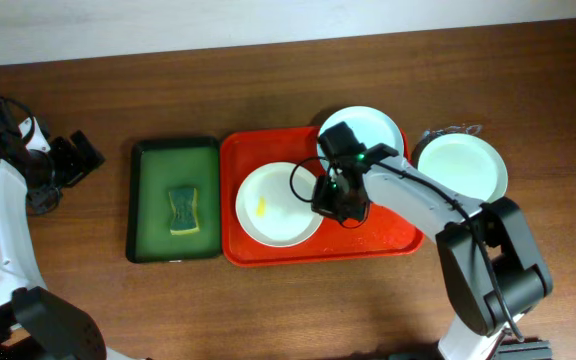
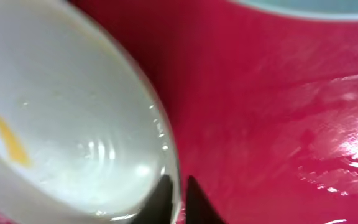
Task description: Clean dirty plates on tray and stack at the side
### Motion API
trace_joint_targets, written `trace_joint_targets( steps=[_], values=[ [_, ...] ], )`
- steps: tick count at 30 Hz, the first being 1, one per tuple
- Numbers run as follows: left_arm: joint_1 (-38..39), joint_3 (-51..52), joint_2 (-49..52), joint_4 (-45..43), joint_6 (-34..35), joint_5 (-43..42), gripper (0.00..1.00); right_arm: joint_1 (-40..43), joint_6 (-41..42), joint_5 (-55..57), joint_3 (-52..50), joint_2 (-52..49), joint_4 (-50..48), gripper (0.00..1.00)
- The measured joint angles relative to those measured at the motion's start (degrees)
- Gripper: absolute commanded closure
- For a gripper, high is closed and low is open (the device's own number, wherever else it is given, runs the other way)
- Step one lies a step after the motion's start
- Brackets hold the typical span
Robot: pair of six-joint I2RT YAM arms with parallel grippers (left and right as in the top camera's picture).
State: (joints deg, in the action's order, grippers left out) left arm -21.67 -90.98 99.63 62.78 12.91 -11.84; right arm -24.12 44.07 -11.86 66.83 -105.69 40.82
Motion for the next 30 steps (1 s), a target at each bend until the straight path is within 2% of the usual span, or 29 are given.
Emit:
trace_joint_targets(
  steps=[4, 6, 10, 12, 13, 14, 23, 30],
  values=[
    [0.0, 0.0, 0.0, 0.0, 0.0, 0.0, 0.01, -2.0, 0.8, 6.4, 0.0, 0.0, -0.2, 0.70],
    [0.0, 0.0, 0.0, 0.0, 0.0, 0.0, 0.01, -2.5, 0.8, 8.3, 0.0, 0.0, -0.6, 0.75],
    [0.0, 0.0, 0.0, 0.0, 0.0, 0.0, 0.01, -2.5, -0.2, 9.9, 0.0, 0.0, -1.4, 0.76],
    [0.0, 0.0, 0.0, 0.0, 0.0, 0.0, 0.01, -2.6, -1.7, 10.1, 0.0, 0.0, -2.2, 0.83],
    [0.0, 0.0, 0.0, 0.0, 0.0, 0.0, 0.01, -2.8, -2.3, 10.2, 0.0, 0.0, -2.5, 0.94],
    [0.0, 0.0, 0.0, 0.0, 0.0, 0.0, 0.01, -3.3, -3.5, 10.4, 0.0, 0.0, -2.7, 0.96],
    [0.0, 0.0, 0.0, 0.0, 0.0, 0.0, 0.01, -4.2, -9.4, 10.6, 0.0, -0.2, -3.6, 0.95],
    [0.0, 0.0, 0.0, -2.2, 0.0, 0.0, 0.01, -4.2, -10.6, 10.6, 0.0, -0.3, -3.6, 0.82]
  ],
)
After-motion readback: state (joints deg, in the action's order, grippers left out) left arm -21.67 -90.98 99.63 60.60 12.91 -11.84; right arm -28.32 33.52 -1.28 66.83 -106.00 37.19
